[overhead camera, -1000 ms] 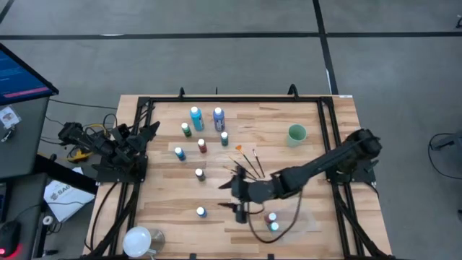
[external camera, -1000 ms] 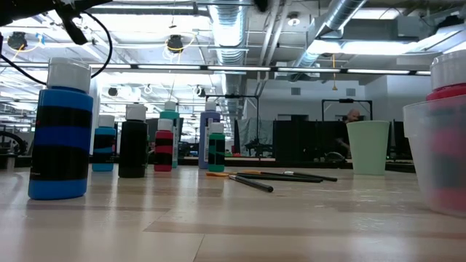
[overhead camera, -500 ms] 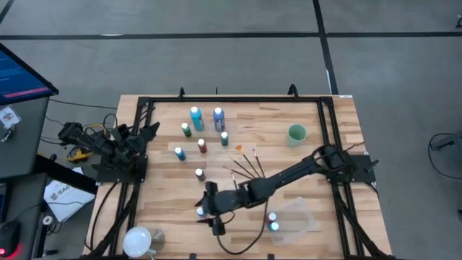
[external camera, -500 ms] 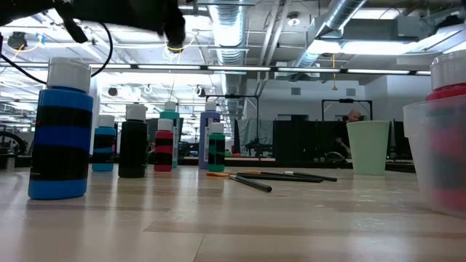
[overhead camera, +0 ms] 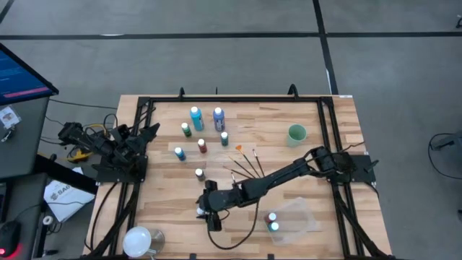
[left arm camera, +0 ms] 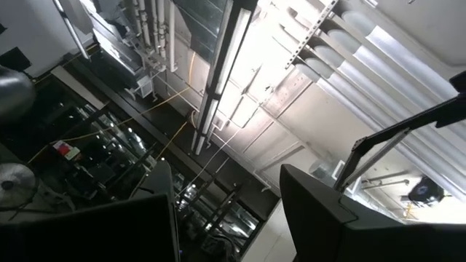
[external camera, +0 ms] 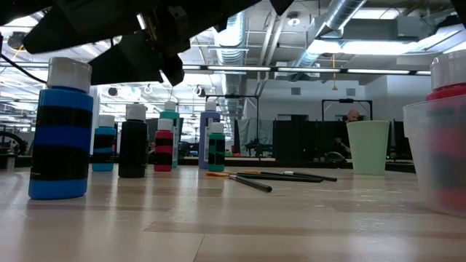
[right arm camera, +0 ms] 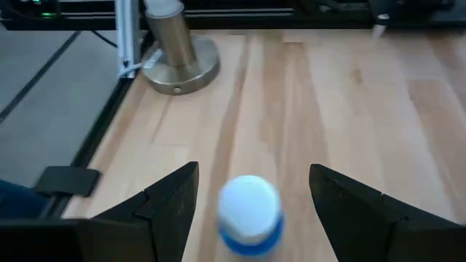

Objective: Pick & Place Paint Supplies
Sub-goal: Put the blue paint bottle into the transparent bin

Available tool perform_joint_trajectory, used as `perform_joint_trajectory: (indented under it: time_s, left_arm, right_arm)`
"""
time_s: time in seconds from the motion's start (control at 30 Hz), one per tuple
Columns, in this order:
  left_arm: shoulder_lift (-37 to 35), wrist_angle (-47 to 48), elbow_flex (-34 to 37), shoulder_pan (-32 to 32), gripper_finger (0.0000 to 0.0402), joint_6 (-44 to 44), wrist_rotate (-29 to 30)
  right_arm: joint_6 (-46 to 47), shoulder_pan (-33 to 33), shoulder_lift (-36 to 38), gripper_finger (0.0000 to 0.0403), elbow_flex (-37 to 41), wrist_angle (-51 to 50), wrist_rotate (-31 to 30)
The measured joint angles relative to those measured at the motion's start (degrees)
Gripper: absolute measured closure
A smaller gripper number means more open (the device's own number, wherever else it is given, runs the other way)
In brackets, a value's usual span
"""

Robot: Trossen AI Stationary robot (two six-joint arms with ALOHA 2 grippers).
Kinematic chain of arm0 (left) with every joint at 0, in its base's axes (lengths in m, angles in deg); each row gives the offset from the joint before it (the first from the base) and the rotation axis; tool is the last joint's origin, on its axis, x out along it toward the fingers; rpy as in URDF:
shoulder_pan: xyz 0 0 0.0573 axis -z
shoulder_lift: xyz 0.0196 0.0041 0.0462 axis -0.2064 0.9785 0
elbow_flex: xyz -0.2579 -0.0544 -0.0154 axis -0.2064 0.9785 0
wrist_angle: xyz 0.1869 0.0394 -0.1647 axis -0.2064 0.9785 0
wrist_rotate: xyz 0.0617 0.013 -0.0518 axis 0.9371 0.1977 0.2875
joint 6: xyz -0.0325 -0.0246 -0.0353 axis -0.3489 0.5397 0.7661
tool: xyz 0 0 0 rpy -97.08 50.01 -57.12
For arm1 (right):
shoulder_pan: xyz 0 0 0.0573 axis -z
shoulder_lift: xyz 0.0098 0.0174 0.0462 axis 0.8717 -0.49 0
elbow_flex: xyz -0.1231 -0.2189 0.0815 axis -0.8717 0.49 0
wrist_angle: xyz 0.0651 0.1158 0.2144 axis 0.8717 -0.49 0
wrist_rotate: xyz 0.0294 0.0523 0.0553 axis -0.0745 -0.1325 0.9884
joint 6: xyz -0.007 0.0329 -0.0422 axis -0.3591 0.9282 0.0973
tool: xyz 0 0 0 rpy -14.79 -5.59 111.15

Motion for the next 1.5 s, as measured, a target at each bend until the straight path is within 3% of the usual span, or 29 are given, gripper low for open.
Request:
perform_joint_trajectory:
  time_s: [0.4,0.9,1.03,1.23,1.5]
  left_arm:
    - [0.0,0.0,0.0,0.0,0.0270,0.0,-0.1]
    - [0.0,0.0,0.0,0.0,0.0270,-0.2,0.0]
    - [0.0,0.0,0.0,0.0,0.0270,-0.2,0.0]
    - [0.0,0.0,0.0,0.0,0.0270,-0.2,0.0]
    - [0.0,0.0,0.0,0.0,0.0270,-0.2,0.0]
  right_arm:
    - [-0.2,0.2,0.0,0.0149,0.0,-3.3,0.0]
    - [-1.7,0.9,0.0,0.0188,0.0,-3.3,0.0]
    - [-1.7,1.0,0.0,0.0215,0.0,-3.3,0.0]
    - [-1.7,1.3,0.2,0.0300,0.0,-4.8,0.1]
    - [-1.5,1.2,0.3,0.0299,0.0,-5.5,0.2]
